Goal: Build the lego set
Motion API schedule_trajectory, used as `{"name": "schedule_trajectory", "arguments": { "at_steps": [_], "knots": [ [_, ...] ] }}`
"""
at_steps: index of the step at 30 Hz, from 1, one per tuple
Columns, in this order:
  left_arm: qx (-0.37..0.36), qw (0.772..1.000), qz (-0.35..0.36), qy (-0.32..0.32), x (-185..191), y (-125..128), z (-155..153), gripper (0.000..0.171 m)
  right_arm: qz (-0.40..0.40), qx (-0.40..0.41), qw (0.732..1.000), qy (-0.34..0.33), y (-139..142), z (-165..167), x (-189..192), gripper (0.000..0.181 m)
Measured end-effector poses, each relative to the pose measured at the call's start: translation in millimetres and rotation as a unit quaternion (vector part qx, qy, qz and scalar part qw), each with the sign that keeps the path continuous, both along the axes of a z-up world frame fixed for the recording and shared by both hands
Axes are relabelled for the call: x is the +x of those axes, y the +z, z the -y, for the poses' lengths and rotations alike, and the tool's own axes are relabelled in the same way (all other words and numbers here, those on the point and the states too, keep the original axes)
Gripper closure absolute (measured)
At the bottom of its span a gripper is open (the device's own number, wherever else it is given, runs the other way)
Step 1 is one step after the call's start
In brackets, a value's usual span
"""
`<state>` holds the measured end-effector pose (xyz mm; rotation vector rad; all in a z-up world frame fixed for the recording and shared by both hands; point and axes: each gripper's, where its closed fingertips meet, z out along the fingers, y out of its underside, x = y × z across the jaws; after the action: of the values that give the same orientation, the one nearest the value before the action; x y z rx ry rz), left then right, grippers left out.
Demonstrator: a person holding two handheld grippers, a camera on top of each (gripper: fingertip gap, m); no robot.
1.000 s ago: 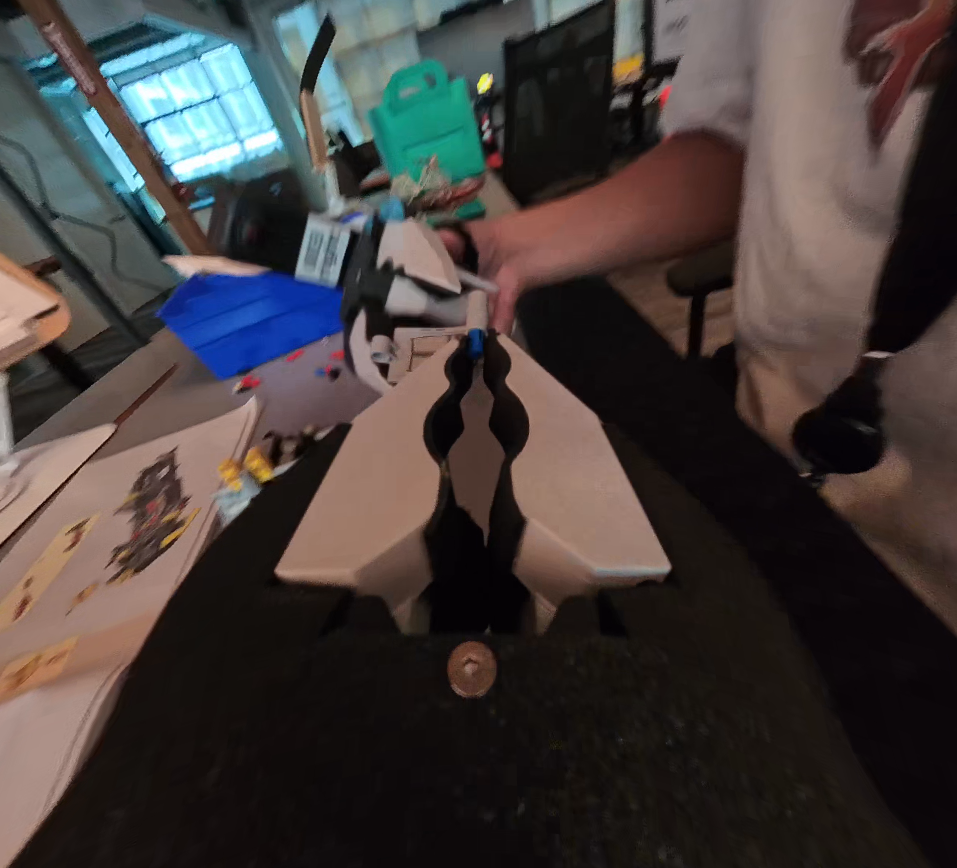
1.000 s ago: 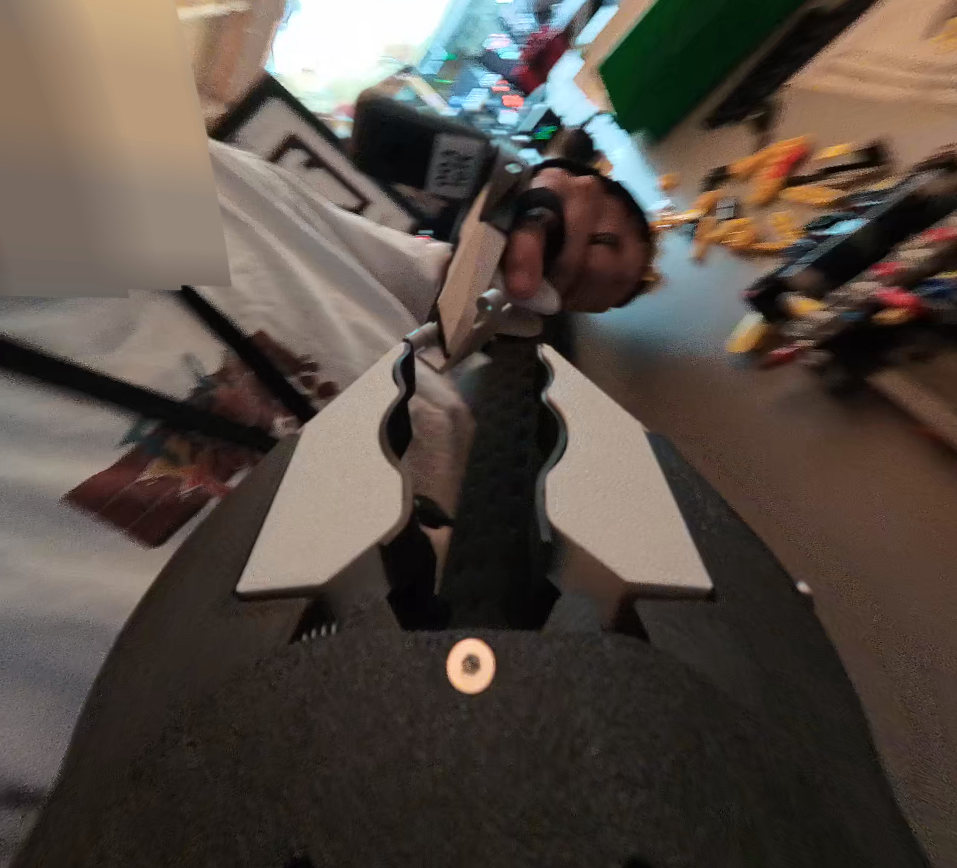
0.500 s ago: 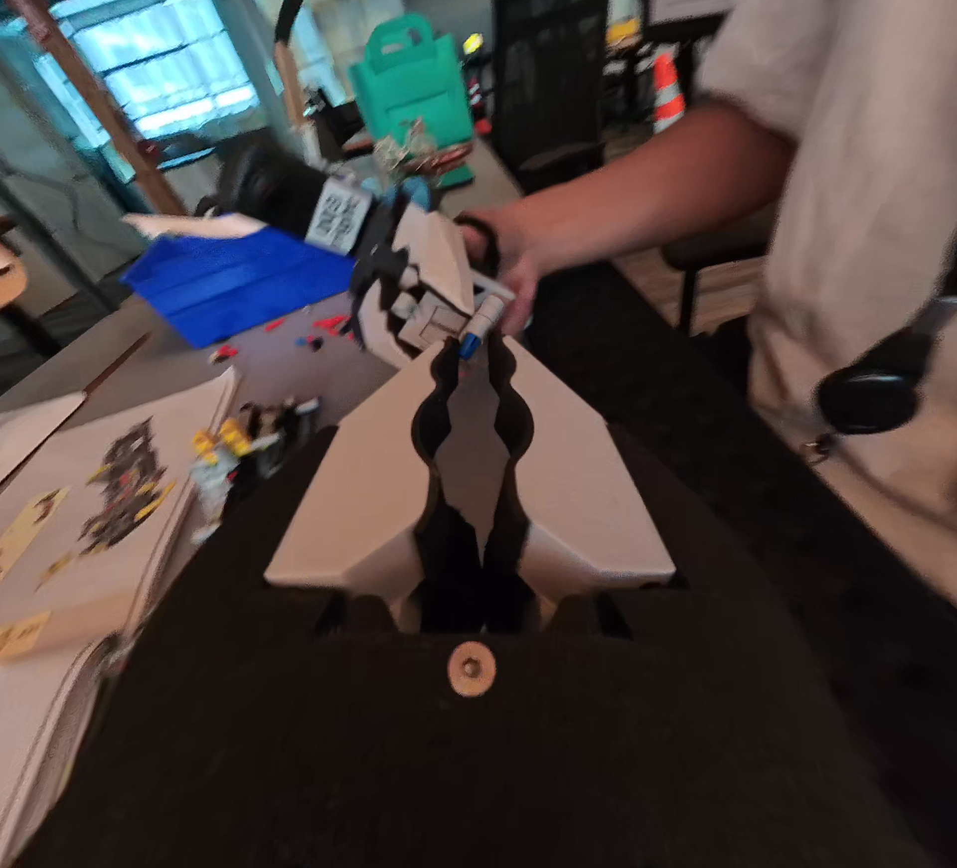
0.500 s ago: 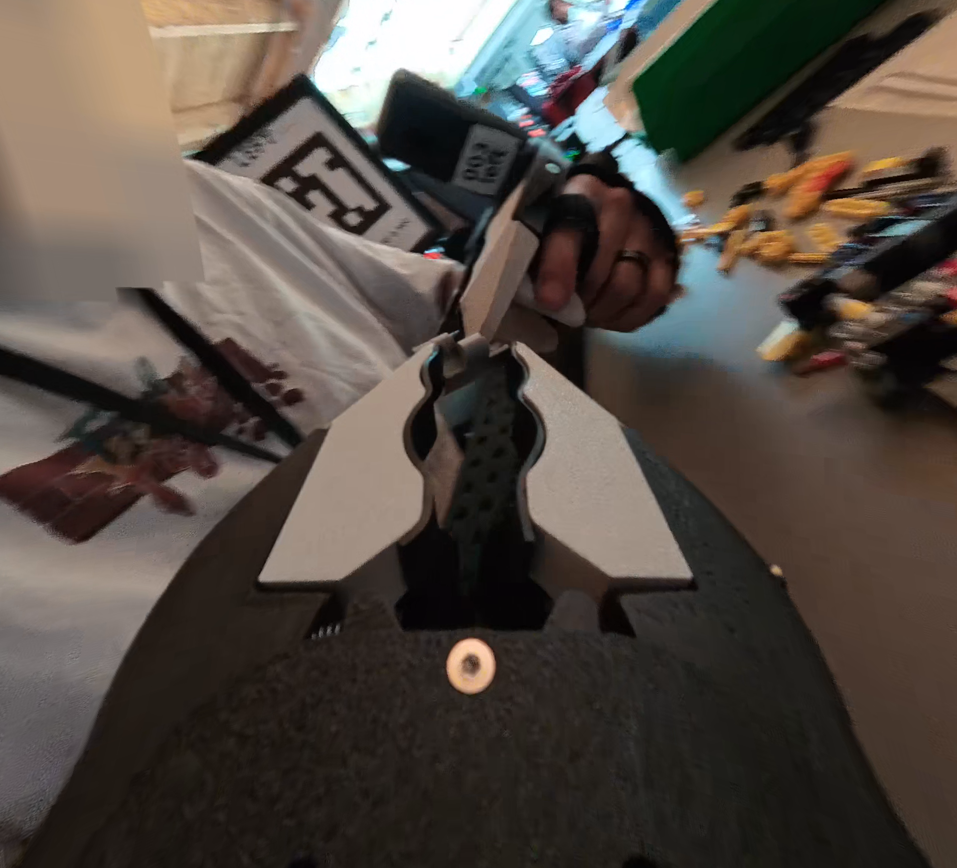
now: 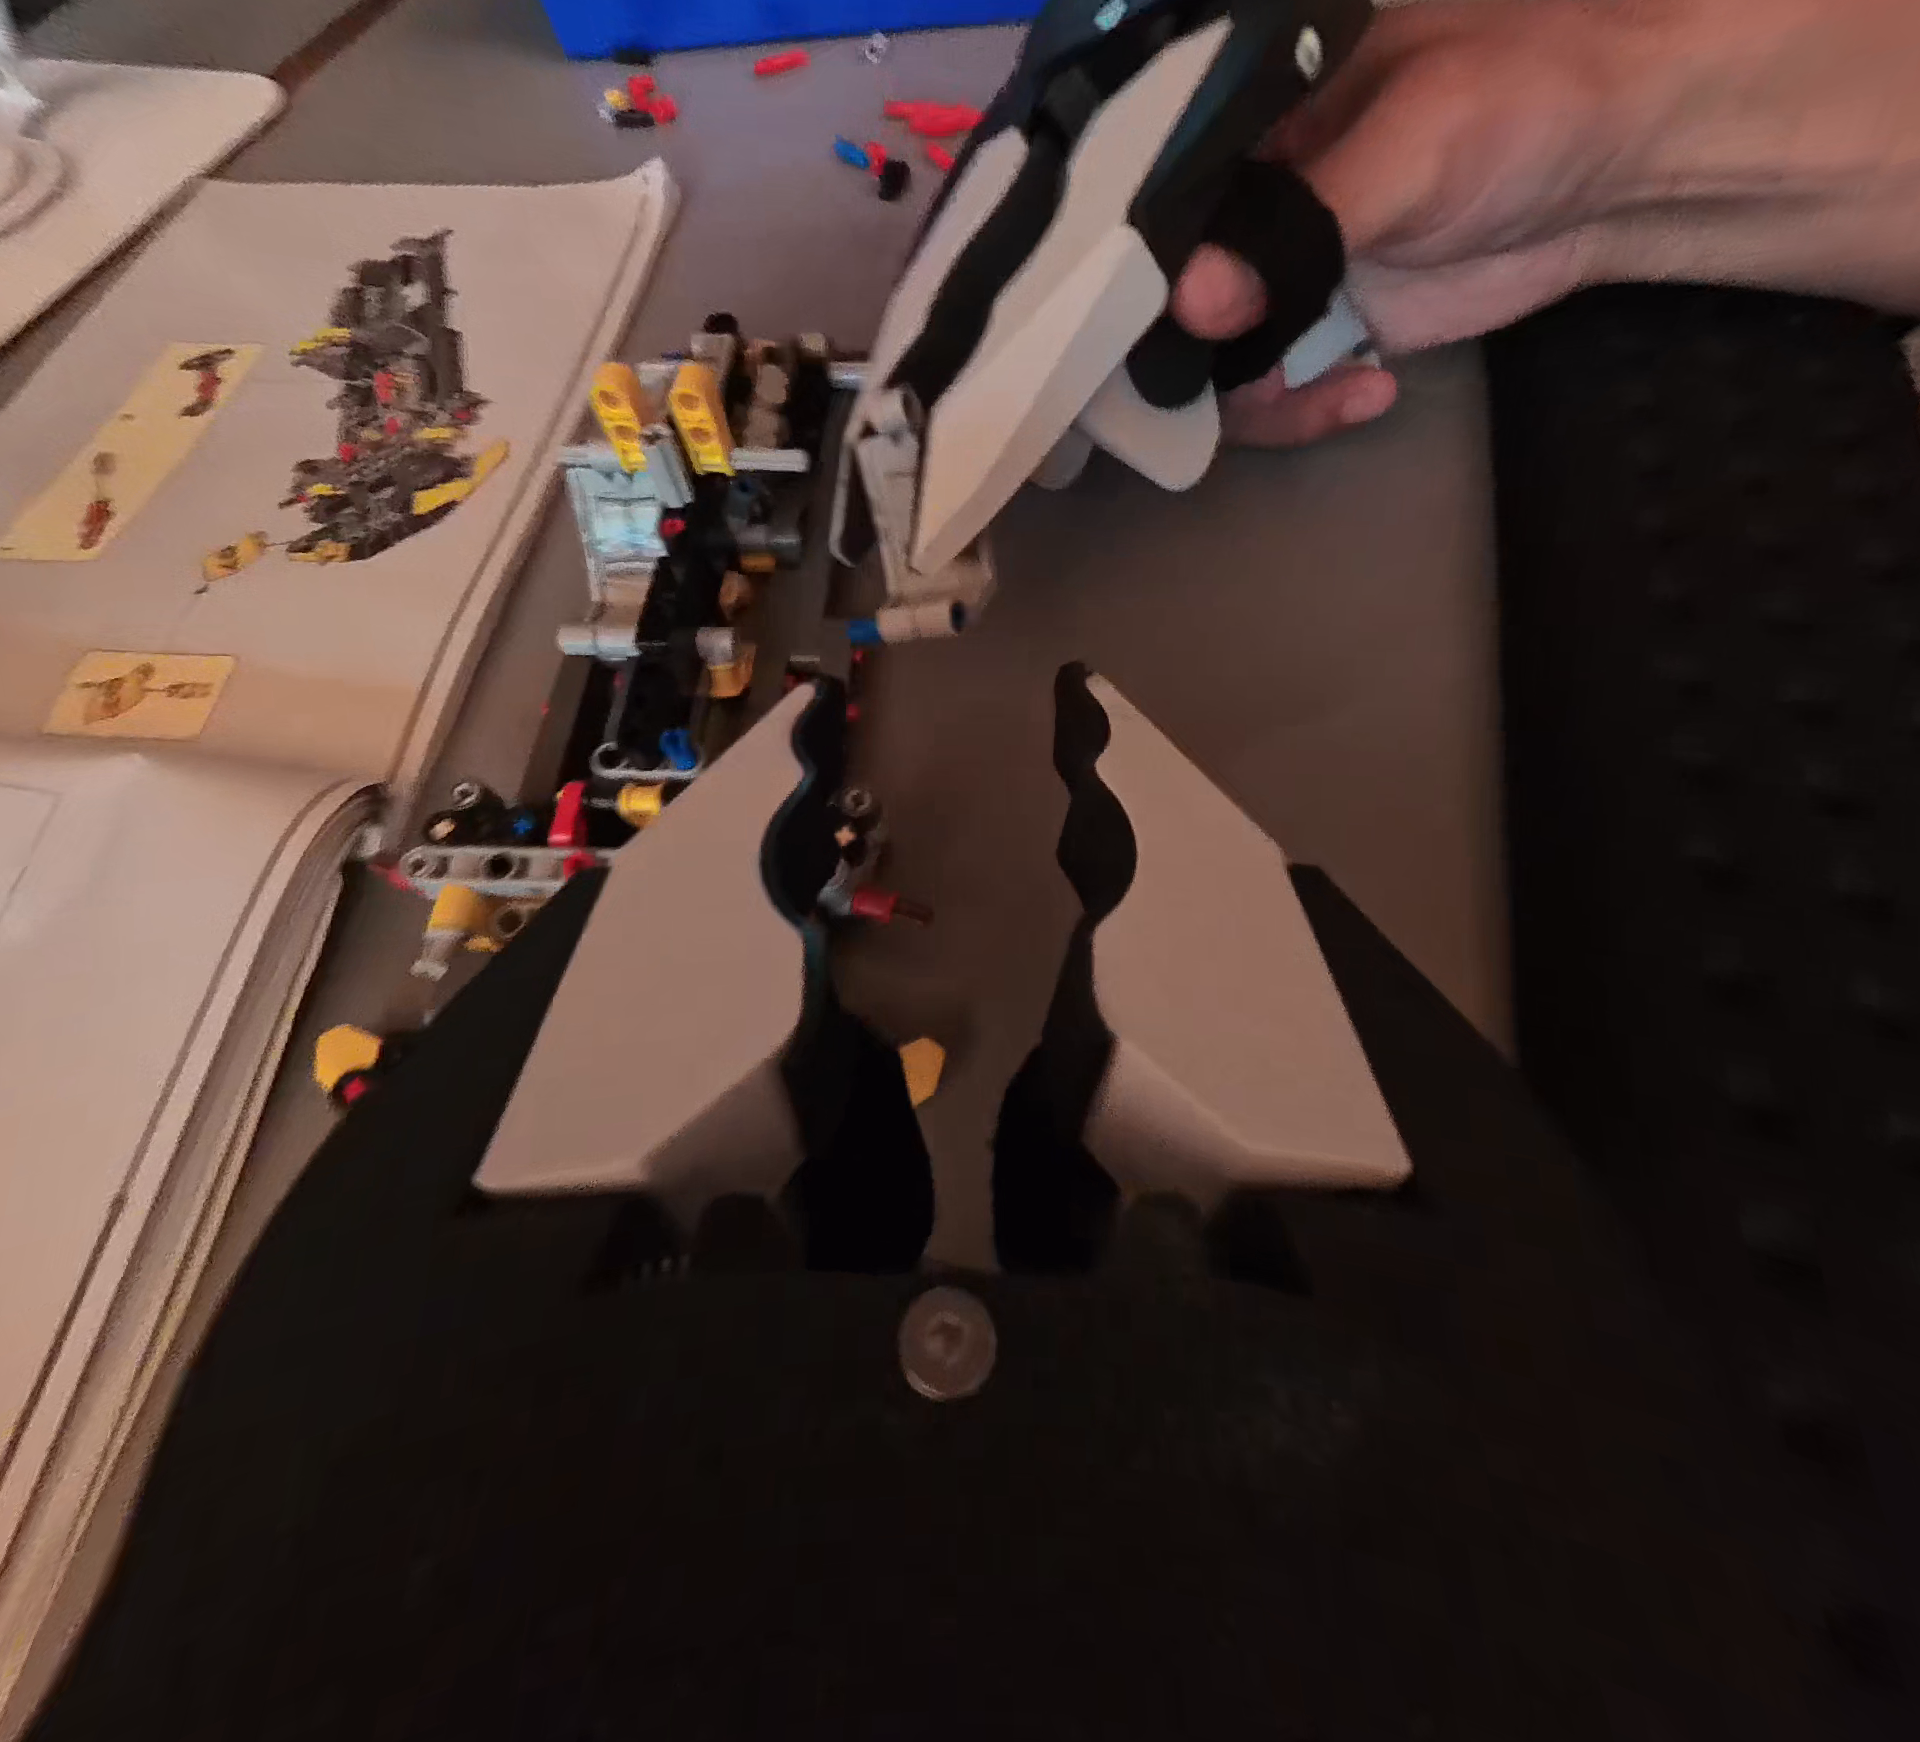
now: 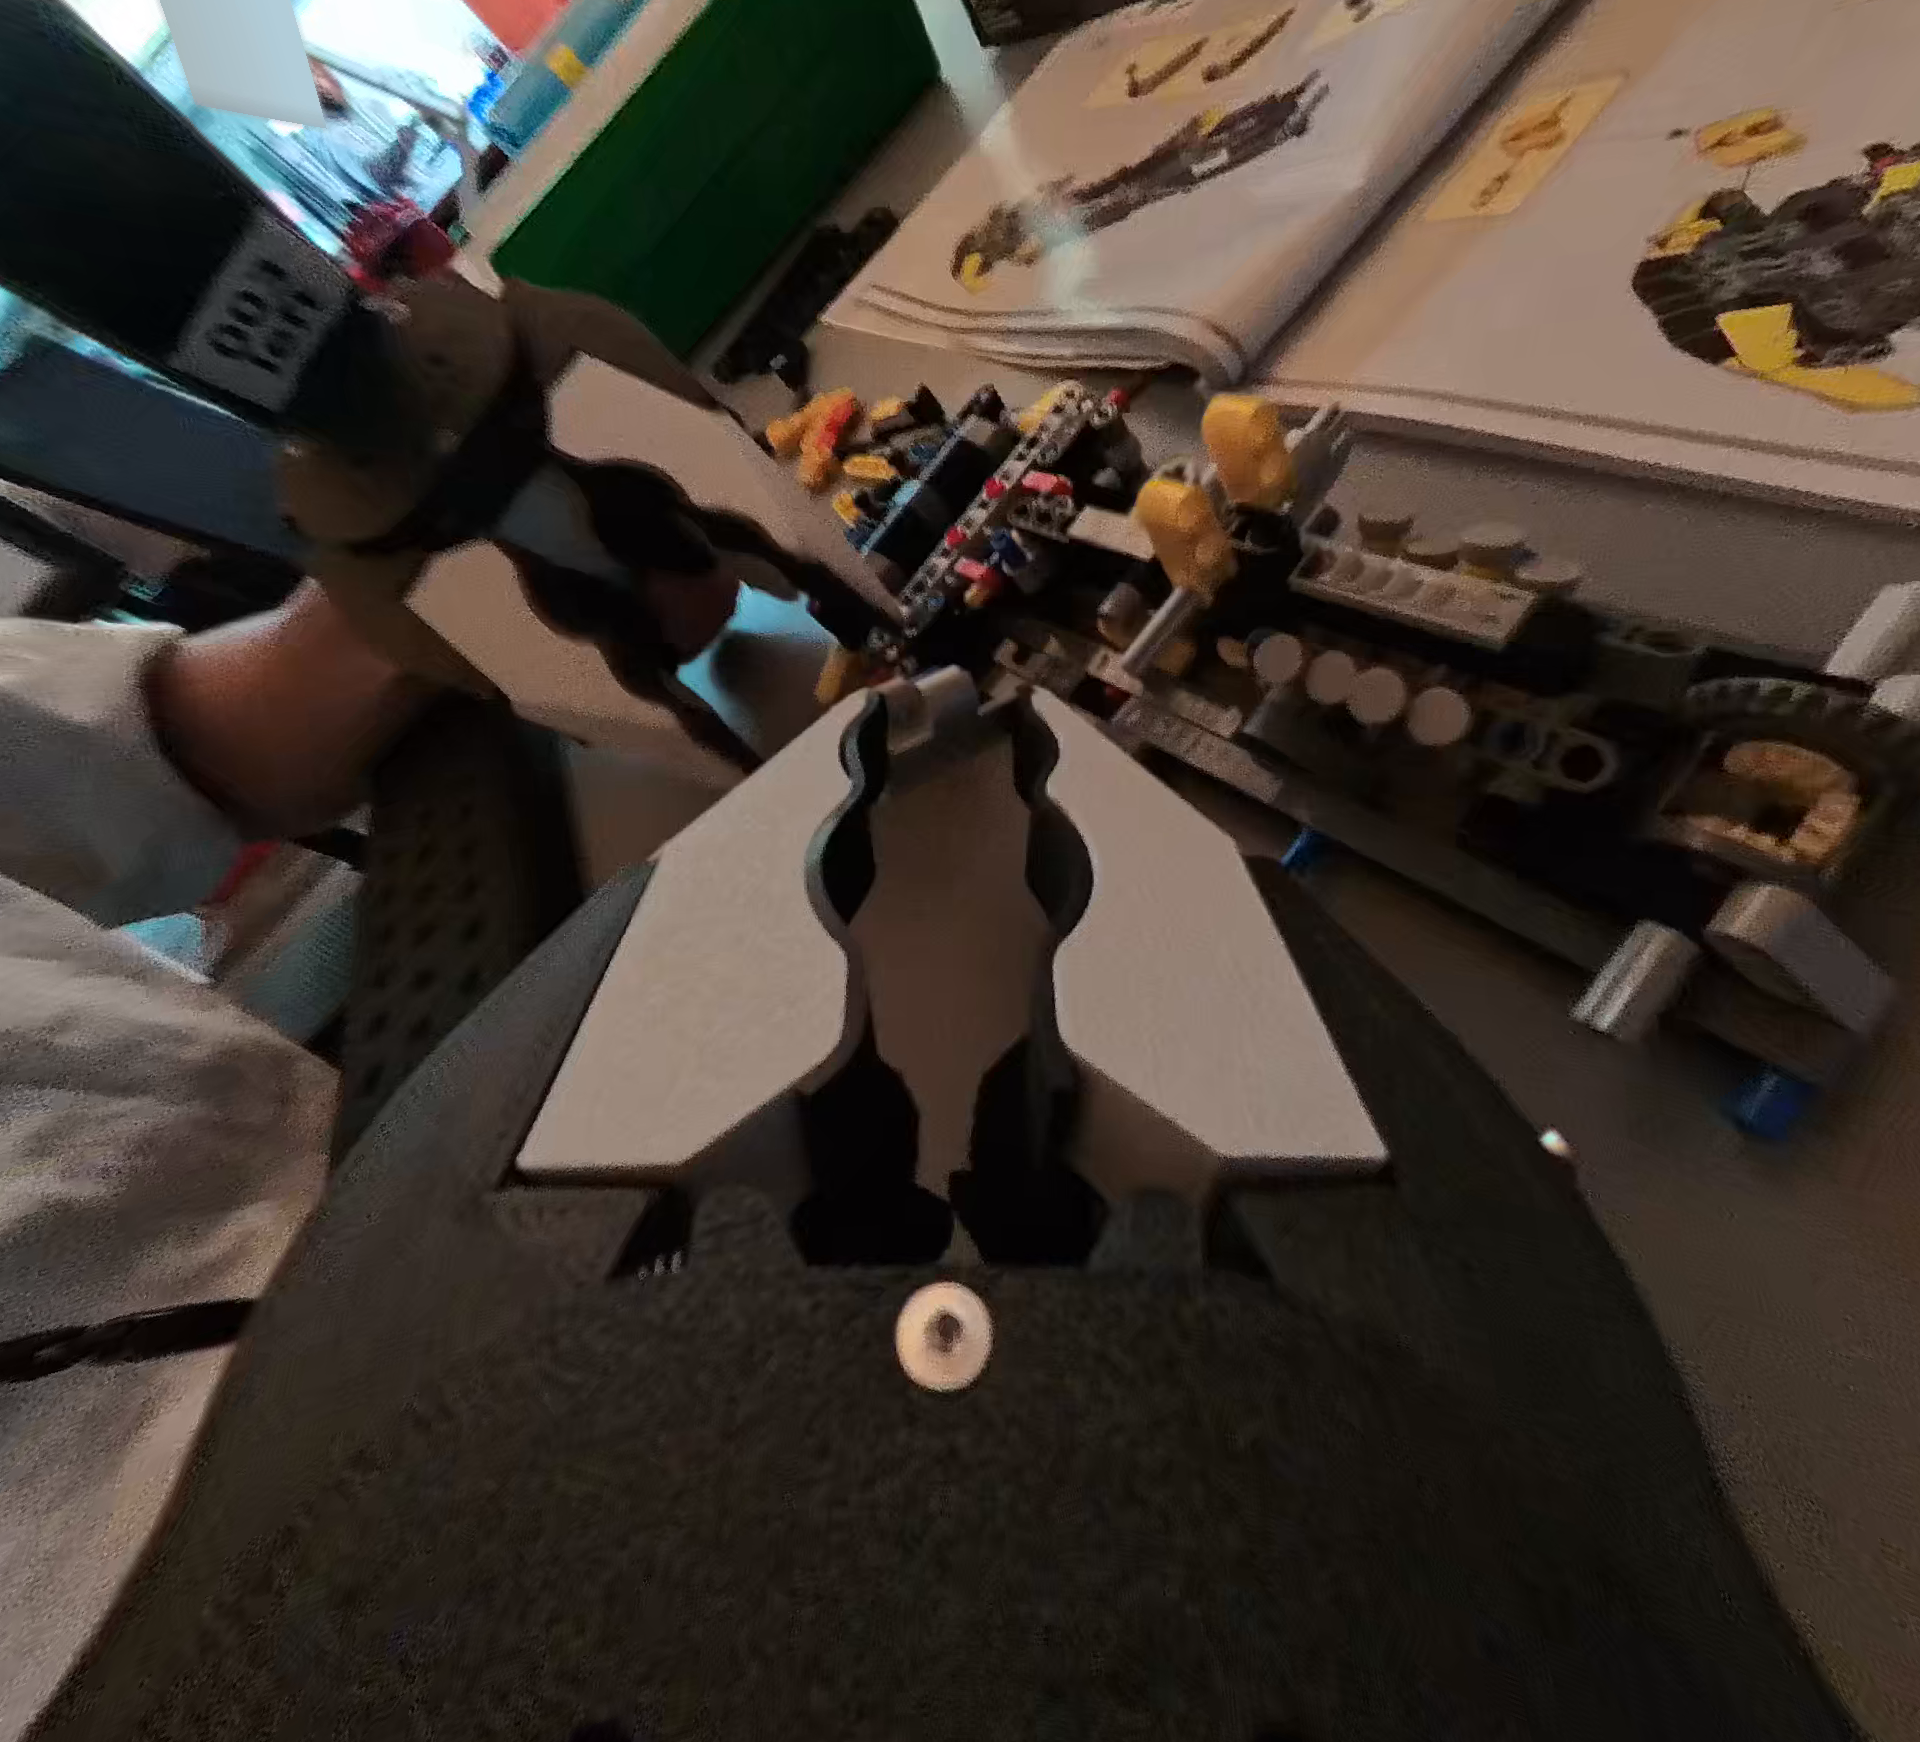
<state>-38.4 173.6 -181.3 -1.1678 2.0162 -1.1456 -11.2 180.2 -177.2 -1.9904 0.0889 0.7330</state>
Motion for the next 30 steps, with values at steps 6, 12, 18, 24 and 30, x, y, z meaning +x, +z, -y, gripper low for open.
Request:
{"name": "schedule_trajectory", "arguments": {
  "at_steps": [6, 12, 18, 24, 30],
  "knots": [
    [-0.05, 0.997, -0.025, -0.061, 4.7, 2.5, 11.0, 0.147, 0.027, 0.04, 0.996, 0.071, 9.6, 4.0, -14.0, 0.158],
    [-0.021, 0.998, -0.03, -0.056, 13.5, -1.2, 8.9, 0.149, 0.025, 0.045, 0.997, 0.061, 11.3, 1.3, -10.6, 0.158],
    [0.132, 0.99, -0.049, -0.02, 21.4, -18.5, -13.1, 0.149, 0.036, -0.027, 0.998, -0.04, -8.5, -0.7, 10.0, 0.157],
    [0.141, 0.987, -0.065, -0.042, 27.0, -23.3, -2.5, 0.149, 0.023, -0.074, 0.992, -0.104, -20.9, 1.6, 12.7, 0.173],
    [0.147, 0.988, -0.034, -0.028, 28.9, -15.4, -6.3, 0.141, -0.001, -0.103, 0.988, -0.114, -25.4, -3.2, 18.8, 0.175]
  ]
}}
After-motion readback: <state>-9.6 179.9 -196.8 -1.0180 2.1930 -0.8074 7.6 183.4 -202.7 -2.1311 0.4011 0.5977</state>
